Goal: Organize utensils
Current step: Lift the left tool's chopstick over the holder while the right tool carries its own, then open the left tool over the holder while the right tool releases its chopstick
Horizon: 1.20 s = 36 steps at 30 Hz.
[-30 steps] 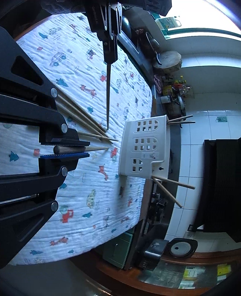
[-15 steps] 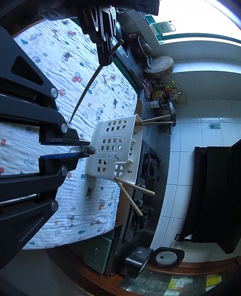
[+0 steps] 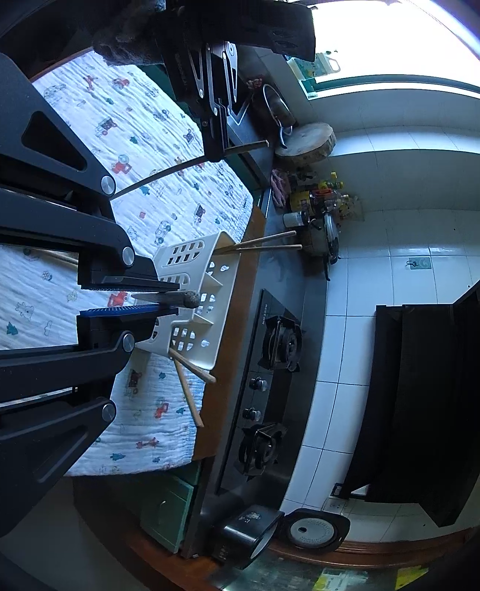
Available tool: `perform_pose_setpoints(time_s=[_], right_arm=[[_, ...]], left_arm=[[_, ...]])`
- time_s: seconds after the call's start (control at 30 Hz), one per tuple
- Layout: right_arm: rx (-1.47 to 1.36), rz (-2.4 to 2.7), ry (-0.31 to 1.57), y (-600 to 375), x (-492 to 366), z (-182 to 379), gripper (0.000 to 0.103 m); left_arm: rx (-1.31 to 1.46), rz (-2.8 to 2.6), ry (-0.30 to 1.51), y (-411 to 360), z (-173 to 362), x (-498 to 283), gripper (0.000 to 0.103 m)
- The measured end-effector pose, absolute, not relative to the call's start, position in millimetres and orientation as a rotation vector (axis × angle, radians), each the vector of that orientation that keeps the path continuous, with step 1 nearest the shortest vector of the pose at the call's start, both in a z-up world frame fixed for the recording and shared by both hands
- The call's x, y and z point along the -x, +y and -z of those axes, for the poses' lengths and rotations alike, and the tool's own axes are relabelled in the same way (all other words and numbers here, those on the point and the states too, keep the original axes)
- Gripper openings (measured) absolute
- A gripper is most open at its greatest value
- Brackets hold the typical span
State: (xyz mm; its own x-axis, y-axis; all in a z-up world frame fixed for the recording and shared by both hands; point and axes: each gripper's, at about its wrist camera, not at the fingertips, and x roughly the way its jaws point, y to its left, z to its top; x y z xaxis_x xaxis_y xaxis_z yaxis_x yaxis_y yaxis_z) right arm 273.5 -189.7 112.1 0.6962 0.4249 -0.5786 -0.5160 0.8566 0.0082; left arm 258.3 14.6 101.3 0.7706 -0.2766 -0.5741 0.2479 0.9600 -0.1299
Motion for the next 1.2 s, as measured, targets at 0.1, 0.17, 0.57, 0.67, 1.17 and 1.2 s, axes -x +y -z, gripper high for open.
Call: perform_pose_setpoints(time_s=[0.1,0.17,0.57,0.67,1.17,1.2], right_arm=[[0.143,-0.551,0.606,-192.8,-277.9,-130.6,0.007],[0.136,-0.561,0.604,-195.3,-279.9,-142.6,0.007],[0.169,-0.51,0.55,-203.3,-302.5,-177.4,0.007],[0.168,-0.503,0.553,-201.0,-313.8,-171.9,0.007],[0.212,-0.456,0.663,-184.3,-356.5,-114.5,0.007],[0.209,-0.456,0.668,-184.3,-358.5,-112.1,0.007]], left_arm=[[0.049,0.282,0.586,16.6,-126.3,-268.2,0.006],[0.053,0.272,0.552,19.4,-143.1,-275.7,0.006],[0.119,0.152,0.402,35.2,-187.6,-334.5,0.006],[0.149,0.129,0.425,38.8,-175.3,-352.3,0.006],[0.229,0.109,0.598,63.2,-87.3,-389.4,0.007],[0.226,0.111,0.601,63.5,-85.8,-389.0,0.007]])
